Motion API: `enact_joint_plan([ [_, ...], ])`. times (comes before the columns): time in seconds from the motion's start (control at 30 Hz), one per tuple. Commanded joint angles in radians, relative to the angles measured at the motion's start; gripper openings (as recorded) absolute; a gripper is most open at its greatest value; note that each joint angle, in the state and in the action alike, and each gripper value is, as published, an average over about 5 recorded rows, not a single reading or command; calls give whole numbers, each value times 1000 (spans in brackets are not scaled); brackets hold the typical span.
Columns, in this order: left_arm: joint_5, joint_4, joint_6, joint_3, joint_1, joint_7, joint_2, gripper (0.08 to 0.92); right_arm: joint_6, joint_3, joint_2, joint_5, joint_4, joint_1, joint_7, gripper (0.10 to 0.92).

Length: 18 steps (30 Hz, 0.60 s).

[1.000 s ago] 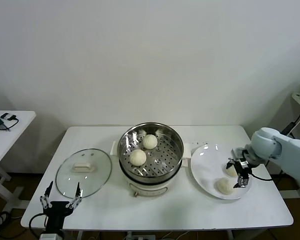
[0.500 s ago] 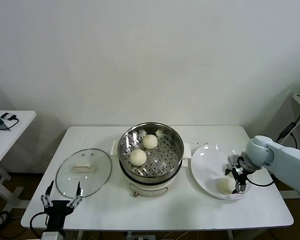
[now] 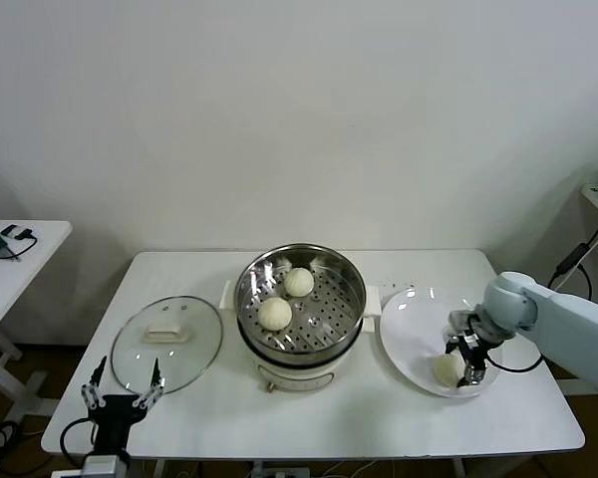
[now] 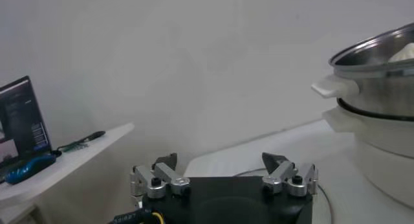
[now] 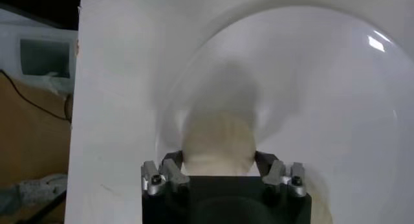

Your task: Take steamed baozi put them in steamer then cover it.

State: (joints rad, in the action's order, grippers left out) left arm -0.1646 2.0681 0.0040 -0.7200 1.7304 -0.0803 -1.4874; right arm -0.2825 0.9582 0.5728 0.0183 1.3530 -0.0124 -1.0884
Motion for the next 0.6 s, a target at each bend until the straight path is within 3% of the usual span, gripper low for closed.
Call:
enact_joint_plan([
  [0.03, 0, 1, 2, 1, -7, 0, -1, 823, 9, 12, 10, -10, -12, 30, -1, 699],
  [0.27, 1, 9, 1, 0, -2, 0, -2, 823, 104, 95, 24, -16, -16, 198, -13, 671],
  [0.6, 12, 19, -2, -8, 22, 0, 2, 823, 507, 407, 223, -36, -95, 747, -91, 666],
])
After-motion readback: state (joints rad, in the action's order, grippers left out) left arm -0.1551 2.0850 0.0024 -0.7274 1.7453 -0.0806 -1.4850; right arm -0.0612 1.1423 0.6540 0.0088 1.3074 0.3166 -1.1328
